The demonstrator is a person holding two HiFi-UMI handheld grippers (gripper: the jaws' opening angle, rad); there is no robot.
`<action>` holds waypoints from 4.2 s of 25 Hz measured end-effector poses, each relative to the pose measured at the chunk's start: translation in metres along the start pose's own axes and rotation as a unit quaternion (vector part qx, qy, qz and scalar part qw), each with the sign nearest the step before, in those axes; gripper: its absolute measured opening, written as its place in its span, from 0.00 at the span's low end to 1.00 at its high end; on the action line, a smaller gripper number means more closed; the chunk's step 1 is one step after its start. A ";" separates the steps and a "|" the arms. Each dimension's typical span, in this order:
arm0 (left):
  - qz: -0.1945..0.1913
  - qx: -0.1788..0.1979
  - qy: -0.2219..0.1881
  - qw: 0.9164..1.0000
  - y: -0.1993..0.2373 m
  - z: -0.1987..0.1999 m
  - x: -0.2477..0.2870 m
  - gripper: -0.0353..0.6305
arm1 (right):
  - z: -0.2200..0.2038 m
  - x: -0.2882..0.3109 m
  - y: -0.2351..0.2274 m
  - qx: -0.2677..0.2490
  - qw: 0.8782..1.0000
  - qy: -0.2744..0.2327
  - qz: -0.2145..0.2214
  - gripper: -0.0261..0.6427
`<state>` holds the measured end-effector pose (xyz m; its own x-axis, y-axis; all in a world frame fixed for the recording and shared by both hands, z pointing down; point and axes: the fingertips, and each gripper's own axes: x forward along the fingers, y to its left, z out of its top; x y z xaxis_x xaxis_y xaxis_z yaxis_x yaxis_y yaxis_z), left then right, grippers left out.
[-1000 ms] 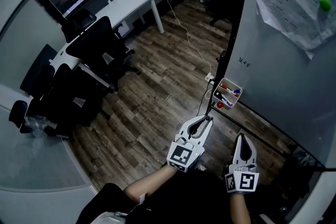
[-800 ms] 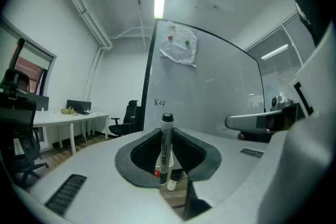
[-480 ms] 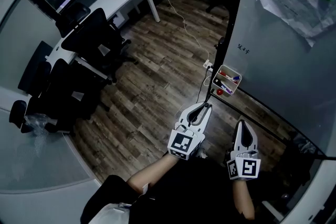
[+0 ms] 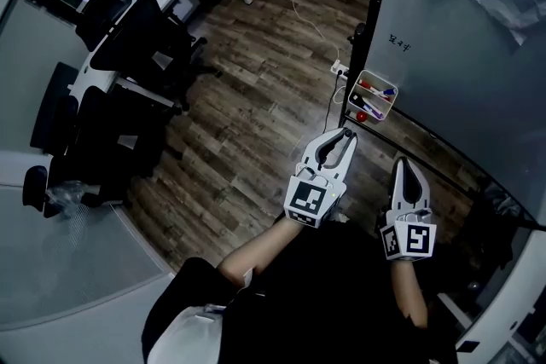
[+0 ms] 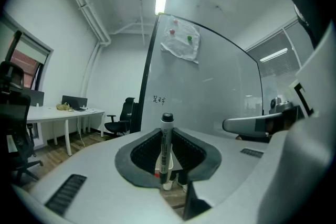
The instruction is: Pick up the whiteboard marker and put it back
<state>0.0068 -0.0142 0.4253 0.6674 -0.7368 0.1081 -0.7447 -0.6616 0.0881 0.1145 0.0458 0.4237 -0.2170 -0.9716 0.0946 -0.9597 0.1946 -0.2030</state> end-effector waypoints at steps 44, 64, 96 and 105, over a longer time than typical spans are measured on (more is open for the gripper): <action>-0.115 -0.011 0.002 0.993 0.038 0.019 0.107 0.16 | 0.001 0.087 -0.034 0.003 0.996 0.000 -0.085 0.06; -0.085 -0.014 0.027 0.996 0.050 -0.002 0.140 0.16 | 0.002 0.116 -0.063 0.015 0.998 0.003 -0.058 0.06; -0.064 -0.029 0.063 0.995 0.067 -0.061 0.153 0.16 | -0.015 0.137 -0.060 0.008 0.999 0.038 -0.022 0.06; -0.063 -0.027 0.066 0.995 0.067 -0.062 0.151 0.16 | -0.016 0.140 -0.058 0.022 0.999 0.039 -0.025 0.06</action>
<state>0.0572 -0.1614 0.5093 0.7515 -0.6216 0.2213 -0.6568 -0.7364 0.1620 0.1367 -0.0988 0.4645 -0.1847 -0.9660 0.1807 -0.9611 0.1391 -0.2387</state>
